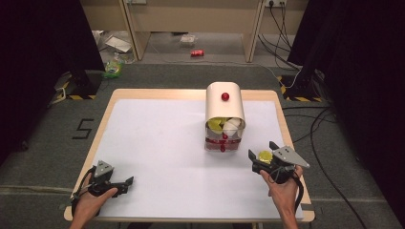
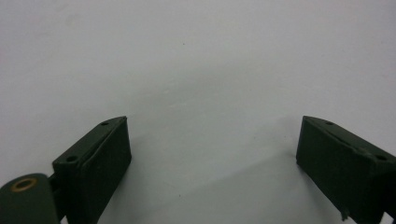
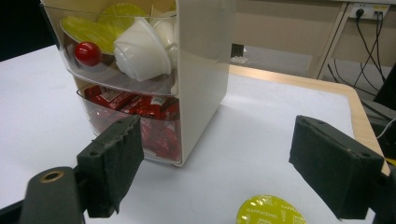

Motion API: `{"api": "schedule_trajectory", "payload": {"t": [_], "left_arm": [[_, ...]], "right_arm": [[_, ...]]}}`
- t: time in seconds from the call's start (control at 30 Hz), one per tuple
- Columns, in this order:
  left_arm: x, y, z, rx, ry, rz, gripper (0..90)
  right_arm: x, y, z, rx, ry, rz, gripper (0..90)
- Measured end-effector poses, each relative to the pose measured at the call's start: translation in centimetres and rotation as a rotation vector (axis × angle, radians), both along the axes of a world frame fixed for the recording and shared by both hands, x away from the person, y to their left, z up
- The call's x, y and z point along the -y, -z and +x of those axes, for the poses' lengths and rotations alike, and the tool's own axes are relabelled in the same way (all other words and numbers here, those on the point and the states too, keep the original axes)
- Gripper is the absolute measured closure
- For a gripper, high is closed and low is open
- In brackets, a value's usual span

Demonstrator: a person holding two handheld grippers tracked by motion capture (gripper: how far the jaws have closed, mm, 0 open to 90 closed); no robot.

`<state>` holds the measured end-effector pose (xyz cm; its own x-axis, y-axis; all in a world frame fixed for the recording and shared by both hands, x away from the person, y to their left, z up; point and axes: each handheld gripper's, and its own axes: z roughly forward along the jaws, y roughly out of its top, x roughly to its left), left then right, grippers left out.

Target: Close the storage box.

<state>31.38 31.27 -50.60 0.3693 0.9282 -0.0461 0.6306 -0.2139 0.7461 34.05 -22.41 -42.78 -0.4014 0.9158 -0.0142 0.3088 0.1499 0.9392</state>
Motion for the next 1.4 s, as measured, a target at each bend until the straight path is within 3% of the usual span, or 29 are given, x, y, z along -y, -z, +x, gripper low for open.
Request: {"api": "schedule_trajectory", "payload": {"t": [0.23, 1.4], "left_arm": [[0.0, 0.0, 0.0, -0.001, 0.001, -0.001, 9.4], [0.0, 0.0, 0.0, -0.001, 0.001, -0.001, 9.5]], "right_arm": [[0.1, 0.1, -0.1, 0.001, -0.002, -0.004, 17.9], [1.9, 1.9, -1.6, -0.092, 0.025, -0.041, 15.8]]}}
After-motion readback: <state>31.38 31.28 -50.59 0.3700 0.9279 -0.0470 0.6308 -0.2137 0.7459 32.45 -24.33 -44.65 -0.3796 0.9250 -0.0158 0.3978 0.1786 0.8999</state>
